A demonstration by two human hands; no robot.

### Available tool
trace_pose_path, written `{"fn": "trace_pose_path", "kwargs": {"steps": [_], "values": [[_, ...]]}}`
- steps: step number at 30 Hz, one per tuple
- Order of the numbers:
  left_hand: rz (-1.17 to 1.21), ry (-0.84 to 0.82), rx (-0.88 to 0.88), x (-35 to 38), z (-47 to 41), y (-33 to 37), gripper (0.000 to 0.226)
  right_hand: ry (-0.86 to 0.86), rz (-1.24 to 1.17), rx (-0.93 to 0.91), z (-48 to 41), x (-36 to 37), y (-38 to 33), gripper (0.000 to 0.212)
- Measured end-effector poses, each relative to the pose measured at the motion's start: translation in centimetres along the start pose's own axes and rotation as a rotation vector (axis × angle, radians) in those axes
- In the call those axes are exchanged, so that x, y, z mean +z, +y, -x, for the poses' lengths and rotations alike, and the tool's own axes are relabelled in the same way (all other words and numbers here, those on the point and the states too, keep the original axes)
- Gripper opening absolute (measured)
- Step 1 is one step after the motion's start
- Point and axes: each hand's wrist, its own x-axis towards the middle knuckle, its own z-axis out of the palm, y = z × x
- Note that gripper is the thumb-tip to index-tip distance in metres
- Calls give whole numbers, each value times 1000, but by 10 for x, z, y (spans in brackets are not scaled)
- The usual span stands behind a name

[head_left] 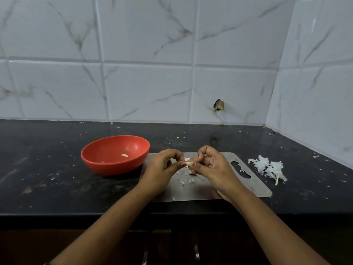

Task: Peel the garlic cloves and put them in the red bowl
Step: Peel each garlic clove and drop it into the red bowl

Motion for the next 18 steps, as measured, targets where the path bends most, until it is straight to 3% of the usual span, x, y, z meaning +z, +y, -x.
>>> {"fn": "trace_pose_path", "kwargs": {"steps": [18], "values": [[-137, -52, 113, 6, 0, -3, 26, 182, -24, -21, -7, -2, 5, 30]]}}
